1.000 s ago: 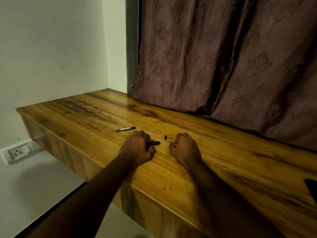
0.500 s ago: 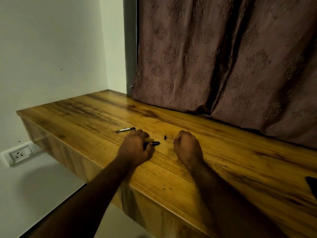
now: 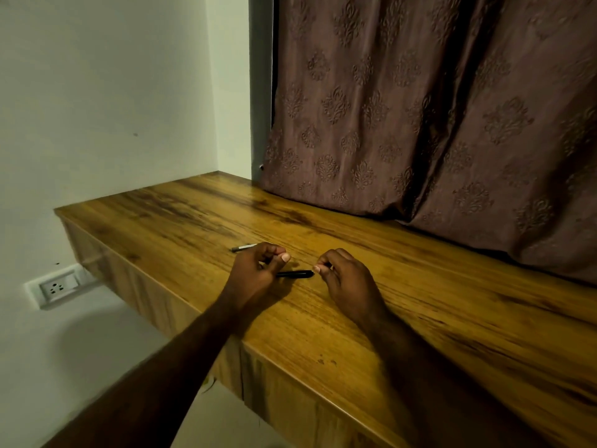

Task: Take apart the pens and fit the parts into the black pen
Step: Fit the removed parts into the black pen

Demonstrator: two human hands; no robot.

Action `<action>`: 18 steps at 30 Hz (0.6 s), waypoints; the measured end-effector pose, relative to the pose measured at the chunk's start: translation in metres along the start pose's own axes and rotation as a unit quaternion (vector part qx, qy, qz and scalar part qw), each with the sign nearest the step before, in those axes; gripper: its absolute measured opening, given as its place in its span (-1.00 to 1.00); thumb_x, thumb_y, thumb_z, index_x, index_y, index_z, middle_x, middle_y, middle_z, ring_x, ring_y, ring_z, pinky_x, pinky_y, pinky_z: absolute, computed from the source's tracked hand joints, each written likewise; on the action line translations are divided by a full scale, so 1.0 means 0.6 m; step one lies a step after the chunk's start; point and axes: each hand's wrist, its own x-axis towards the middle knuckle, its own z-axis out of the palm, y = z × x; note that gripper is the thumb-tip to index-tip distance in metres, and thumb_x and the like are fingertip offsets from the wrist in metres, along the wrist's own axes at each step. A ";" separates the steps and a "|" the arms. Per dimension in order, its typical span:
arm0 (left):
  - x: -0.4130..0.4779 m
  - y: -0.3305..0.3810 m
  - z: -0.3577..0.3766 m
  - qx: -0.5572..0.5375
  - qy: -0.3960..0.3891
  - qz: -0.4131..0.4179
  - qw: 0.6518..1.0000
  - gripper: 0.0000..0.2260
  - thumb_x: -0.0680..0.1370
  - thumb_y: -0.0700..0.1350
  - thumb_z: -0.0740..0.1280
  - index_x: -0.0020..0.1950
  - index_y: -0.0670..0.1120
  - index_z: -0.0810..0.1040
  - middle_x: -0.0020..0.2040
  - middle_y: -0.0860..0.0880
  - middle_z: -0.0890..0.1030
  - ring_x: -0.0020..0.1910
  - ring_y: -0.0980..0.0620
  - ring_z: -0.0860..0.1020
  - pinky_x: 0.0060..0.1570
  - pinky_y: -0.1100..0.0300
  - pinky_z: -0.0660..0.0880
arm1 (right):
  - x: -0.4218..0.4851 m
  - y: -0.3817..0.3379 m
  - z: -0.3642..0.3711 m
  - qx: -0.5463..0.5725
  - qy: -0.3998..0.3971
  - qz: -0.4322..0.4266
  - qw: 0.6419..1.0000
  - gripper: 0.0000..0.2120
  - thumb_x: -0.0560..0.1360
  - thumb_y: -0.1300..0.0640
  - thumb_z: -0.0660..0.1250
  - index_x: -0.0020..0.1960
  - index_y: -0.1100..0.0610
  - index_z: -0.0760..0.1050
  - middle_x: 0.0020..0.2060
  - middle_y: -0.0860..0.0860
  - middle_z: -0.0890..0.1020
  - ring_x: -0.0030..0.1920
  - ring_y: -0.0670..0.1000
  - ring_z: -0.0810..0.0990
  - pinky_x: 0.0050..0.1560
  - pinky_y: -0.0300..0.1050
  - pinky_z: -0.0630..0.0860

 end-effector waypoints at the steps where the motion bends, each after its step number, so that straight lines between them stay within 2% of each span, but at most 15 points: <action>1: 0.000 -0.001 0.000 -0.006 -0.009 -0.005 1.000 -0.94 0.51 -0.07 0.40 -0.12 -0.04 0.63 -0.23 0.04 0.63 -0.19 -0.01 0.63 -0.18 -0.03 0.58 | 0.000 0.001 -0.001 0.004 0.001 0.002 1.000 -0.91 0.58 0.05 0.29 -0.05 0.05 0.52 -0.15 -0.08 0.53 -0.17 -0.04 0.50 -0.18 -0.01 0.48; 2: -0.001 -0.003 0.000 -0.010 -0.015 -0.006 1.000 -0.92 0.51 -0.06 0.39 -0.14 -0.04 0.62 -0.25 0.05 0.63 -0.22 -0.01 0.62 -0.19 -0.09 0.57 | 0.000 0.000 -0.001 0.006 0.001 0.002 1.000 -0.91 0.58 0.05 0.29 -0.05 0.05 0.52 -0.16 -0.08 0.53 -0.17 -0.04 0.50 -0.18 -0.02 0.47; 5: -0.001 -0.005 0.000 -0.019 -0.026 0.000 0.999 -0.88 0.49 -0.02 0.38 -0.20 -0.04 0.60 -0.32 0.06 0.60 -0.29 0.02 0.57 -0.24 -0.09 0.50 | 0.000 -0.004 -0.003 0.002 -0.003 -0.004 1.000 -0.92 0.57 0.06 0.30 -0.05 0.06 0.53 -0.17 -0.09 0.52 -0.18 -0.05 0.48 -0.19 -0.04 0.45; 9: -0.002 -0.007 -0.002 -0.025 -0.044 -0.009 0.999 -0.81 0.47 0.04 0.35 -0.22 -0.06 0.58 -0.33 -0.08 0.59 -0.31 -0.08 0.55 -0.25 -0.18 0.49 | 0.000 -0.007 -0.002 -0.005 -0.013 -0.005 1.000 -0.93 0.57 0.08 0.30 -0.05 0.06 0.53 -0.17 -0.13 0.50 -0.16 -0.07 0.47 -0.17 -0.08 0.44; 12: -0.008 -0.001 0.000 -0.009 -0.043 0.010 0.999 -0.84 0.54 -0.06 0.33 -0.23 -0.07 0.56 -0.32 -0.09 0.58 -0.30 -0.01 0.55 -0.26 -0.02 0.48 | 0.001 -0.005 -0.001 -0.016 -0.023 0.001 1.000 -0.94 0.57 0.07 0.30 -0.06 0.03 0.52 -0.17 -0.16 0.49 -0.12 -0.08 0.45 -0.13 -0.07 0.44; 15: -0.008 0.000 0.003 0.059 -0.019 0.077 0.995 -0.85 0.55 -0.16 0.33 -0.23 -0.09 0.55 -0.32 -0.01 0.57 -0.30 0.14 0.52 -0.25 0.18 0.44 | 0.001 -0.005 0.002 -0.054 -0.023 -0.018 0.998 -0.91 0.56 0.01 0.31 -0.03 0.01 0.55 -0.09 -0.13 0.56 -0.02 -0.06 0.45 -0.02 -0.05 0.42; 18: -0.006 0.000 0.005 0.129 -0.026 0.148 0.980 -0.85 0.54 -0.18 0.35 -0.21 0.01 0.54 -0.31 0.13 0.55 -0.29 0.23 0.51 -0.32 0.39 0.37 | 0.001 -0.010 0.004 -0.102 -0.036 -0.036 0.993 -0.86 0.55 -0.01 0.31 0.03 0.02 0.57 -0.02 -0.06 0.60 0.06 -0.01 0.46 0.06 -0.02 0.37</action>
